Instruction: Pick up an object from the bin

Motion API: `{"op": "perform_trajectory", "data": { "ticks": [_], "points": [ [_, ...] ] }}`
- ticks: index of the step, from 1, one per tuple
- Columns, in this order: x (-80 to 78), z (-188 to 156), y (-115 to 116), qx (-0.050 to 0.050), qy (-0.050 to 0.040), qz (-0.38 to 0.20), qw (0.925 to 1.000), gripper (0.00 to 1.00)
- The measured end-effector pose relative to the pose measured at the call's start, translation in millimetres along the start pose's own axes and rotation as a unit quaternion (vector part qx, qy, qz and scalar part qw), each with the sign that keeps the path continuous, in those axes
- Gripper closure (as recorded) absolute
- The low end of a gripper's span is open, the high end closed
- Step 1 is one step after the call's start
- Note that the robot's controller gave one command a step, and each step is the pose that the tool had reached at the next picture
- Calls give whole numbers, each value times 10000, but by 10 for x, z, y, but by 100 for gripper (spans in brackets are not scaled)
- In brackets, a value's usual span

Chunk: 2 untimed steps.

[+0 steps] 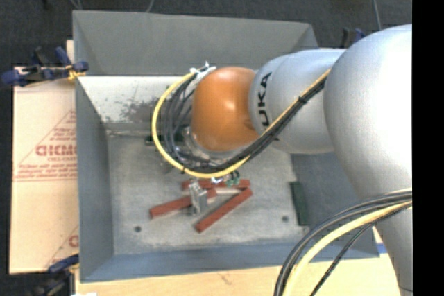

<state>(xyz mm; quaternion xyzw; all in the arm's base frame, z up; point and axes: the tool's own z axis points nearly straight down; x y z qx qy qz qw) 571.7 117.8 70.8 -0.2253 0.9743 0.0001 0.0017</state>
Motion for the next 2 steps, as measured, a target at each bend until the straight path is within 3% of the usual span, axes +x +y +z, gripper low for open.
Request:
{"op": "perform_trajectory", "data": {
  "ticks": [1, 2],
  "points": [
    [-3, -12, 2, -10, -5, 29, 10000, 100],
    [672, -1541, -480, 20, -17, -1891, 9820, 100]
  ]
}}
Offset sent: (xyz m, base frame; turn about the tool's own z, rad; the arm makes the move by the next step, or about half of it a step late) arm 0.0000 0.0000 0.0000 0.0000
